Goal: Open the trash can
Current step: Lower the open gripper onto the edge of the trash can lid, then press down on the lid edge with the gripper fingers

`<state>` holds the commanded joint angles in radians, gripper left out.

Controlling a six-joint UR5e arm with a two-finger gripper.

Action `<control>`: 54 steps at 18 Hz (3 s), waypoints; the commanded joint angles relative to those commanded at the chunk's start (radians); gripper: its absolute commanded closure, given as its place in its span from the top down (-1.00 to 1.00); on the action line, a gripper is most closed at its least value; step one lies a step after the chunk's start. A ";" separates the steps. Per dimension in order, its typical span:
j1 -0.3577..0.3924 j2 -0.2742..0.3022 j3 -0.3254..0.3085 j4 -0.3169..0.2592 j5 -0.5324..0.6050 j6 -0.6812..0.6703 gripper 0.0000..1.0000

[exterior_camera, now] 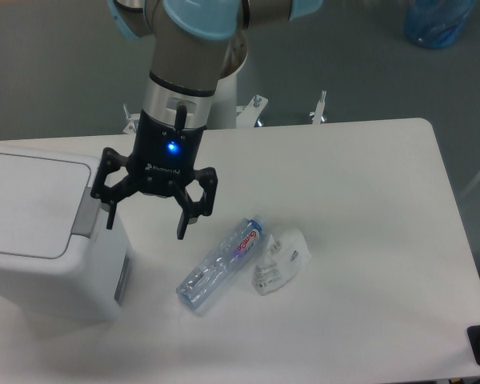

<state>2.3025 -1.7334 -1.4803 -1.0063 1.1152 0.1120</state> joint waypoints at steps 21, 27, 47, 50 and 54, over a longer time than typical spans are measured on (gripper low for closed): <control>-0.043 0.038 -0.094 0.023 0.038 0.097 1.00; -0.046 0.035 -0.104 0.023 0.067 0.098 1.00; -0.066 0.025 -0.092 0.015 0.089 -0.025 1.00; -0.068 0.023 -0.094 0.015 0.090 -0.026 1.00; -0.071 0.018 -0.098 0.017 0.092 -0.026 1.00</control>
<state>2.2320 -1.7150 -1.5785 -0.9894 1.2072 0.0859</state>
